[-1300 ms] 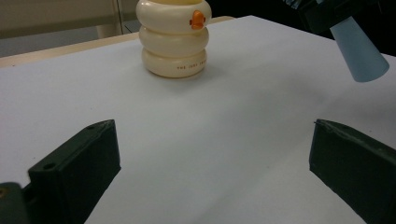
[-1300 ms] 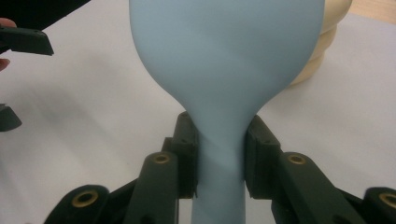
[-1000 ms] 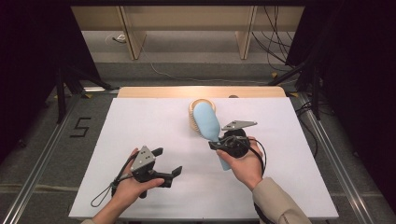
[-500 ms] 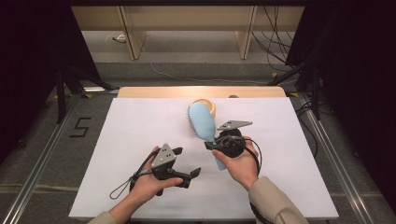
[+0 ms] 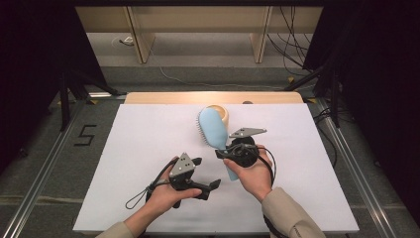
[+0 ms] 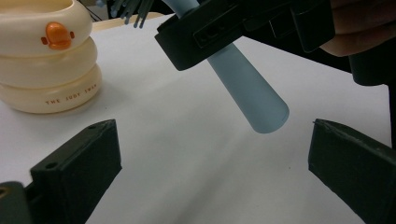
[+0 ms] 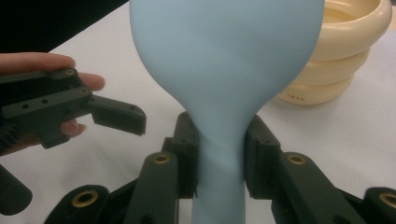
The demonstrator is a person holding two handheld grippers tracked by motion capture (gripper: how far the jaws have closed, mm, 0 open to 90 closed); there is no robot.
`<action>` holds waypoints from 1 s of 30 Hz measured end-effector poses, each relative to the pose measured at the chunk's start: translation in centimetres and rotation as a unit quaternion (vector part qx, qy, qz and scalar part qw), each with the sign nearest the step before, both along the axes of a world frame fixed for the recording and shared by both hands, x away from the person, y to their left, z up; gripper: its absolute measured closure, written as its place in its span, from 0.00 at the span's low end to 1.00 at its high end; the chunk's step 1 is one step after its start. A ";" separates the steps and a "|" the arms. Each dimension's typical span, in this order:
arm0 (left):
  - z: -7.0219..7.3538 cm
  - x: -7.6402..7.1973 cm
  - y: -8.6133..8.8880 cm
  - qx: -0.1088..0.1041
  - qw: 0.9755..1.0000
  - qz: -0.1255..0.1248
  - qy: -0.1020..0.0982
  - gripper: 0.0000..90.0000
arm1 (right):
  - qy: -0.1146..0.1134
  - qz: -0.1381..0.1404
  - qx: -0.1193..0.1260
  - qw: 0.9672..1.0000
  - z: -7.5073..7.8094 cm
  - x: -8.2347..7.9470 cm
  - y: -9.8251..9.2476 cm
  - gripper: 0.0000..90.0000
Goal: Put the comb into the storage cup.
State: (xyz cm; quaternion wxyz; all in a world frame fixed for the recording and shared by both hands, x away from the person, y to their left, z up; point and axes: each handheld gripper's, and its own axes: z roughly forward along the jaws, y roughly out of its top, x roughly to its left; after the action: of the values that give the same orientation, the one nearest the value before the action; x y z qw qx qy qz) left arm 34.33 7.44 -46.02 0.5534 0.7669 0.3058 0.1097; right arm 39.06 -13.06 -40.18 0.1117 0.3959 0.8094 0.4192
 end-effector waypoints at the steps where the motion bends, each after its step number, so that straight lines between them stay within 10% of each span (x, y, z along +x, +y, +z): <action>1: 0.0 0.0 -0.1 0.000 1.000 0.000 0.002 0.02 | -0.001 0.000 0.000 1.000 0.0 0.0 0.0 0.78; 30: -0.9 0.9 -1.6 -0.019 0.999 -0.004 0.033 0.08 | -0.002 0.003 0.008 1.000 -0.1 -0.1 0.5 0.78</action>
State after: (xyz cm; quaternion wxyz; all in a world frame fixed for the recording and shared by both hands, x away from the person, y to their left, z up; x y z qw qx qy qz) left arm 35.27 5.85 -46.87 0.5575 0.7609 0.3231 0.0763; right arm 38.91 -12.52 -40.24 0.1093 0.3936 0.8068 0.4269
